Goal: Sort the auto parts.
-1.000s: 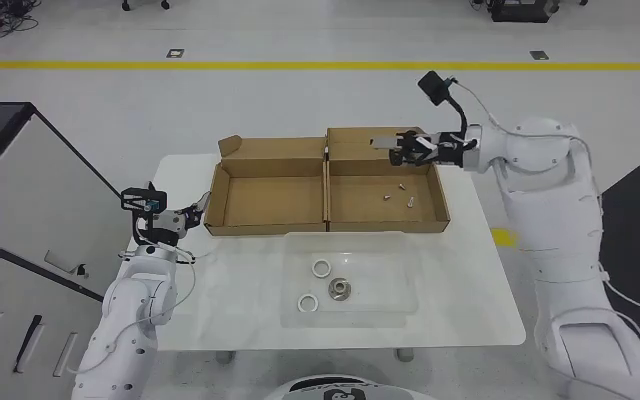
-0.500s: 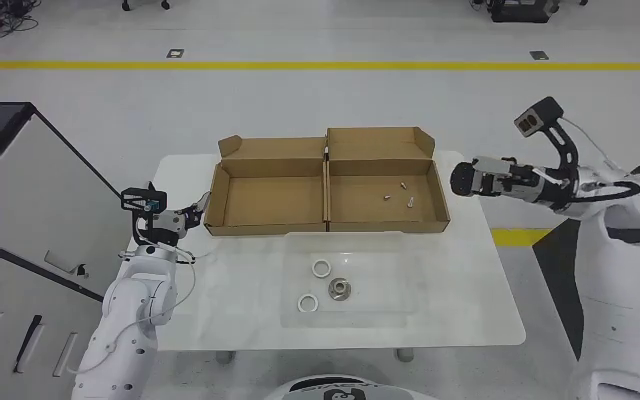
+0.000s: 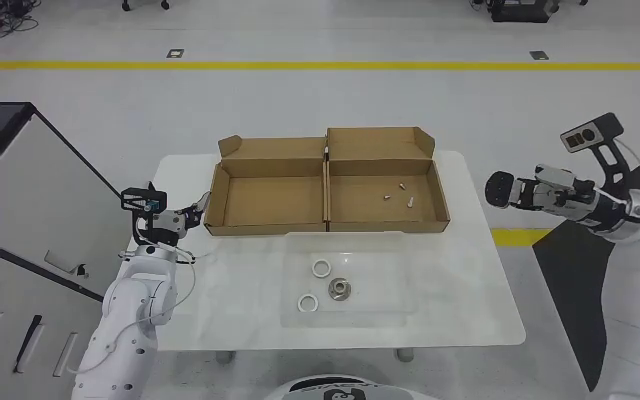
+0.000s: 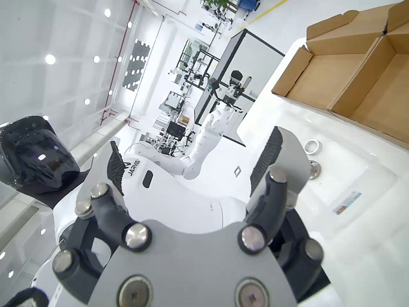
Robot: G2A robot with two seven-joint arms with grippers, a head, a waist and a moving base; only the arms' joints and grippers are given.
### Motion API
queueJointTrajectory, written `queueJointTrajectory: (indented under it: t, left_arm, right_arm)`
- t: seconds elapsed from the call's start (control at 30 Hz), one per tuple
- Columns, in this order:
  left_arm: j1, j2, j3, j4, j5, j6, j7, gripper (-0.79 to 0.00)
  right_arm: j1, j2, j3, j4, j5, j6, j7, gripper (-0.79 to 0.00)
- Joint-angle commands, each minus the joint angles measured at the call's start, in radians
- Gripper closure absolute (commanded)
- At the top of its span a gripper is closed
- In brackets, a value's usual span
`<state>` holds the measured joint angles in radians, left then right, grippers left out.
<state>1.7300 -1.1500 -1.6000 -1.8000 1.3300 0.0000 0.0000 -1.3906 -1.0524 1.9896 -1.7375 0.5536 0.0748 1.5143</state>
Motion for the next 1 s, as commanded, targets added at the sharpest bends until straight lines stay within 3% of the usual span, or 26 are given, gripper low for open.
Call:
queueJointTrajectory:
  t: [0.0, 0.5, 0.8, 0.97]
  left_arm:
    - [0.0, 0.0, 0.0, 0.0, 0.0, 0.0, 0.0, -0.785]
    - [-0.002, 0.0, -0.003, -0.026, 0.003, -0.014, -0.019, -0.785]
    - [-0.006, 0.011, 0.031, -0.286, -0.002, -0.196, -0.446, -0.785]
    - [-0.05, 0.013, 0.088, -0.382, -0.008, -0.252, -0.683, -0.785]
  right_arm:
    - [0.0, 0.0, 0.0, 0.0, 0.0, 0.0, 0.0, -0.785]
    - [0.0, 0.0, 0.0, 0.0, 0.0, 0.0, 0.0, -0.785]
    - [0.0, 0.0, 0.0, 0.0, 0.0, 0.0, 0.0, -0.785]
    - [0.0, 0.0, 0.0, 0.0, 0.0, 0.0, 0.0, -0.785]
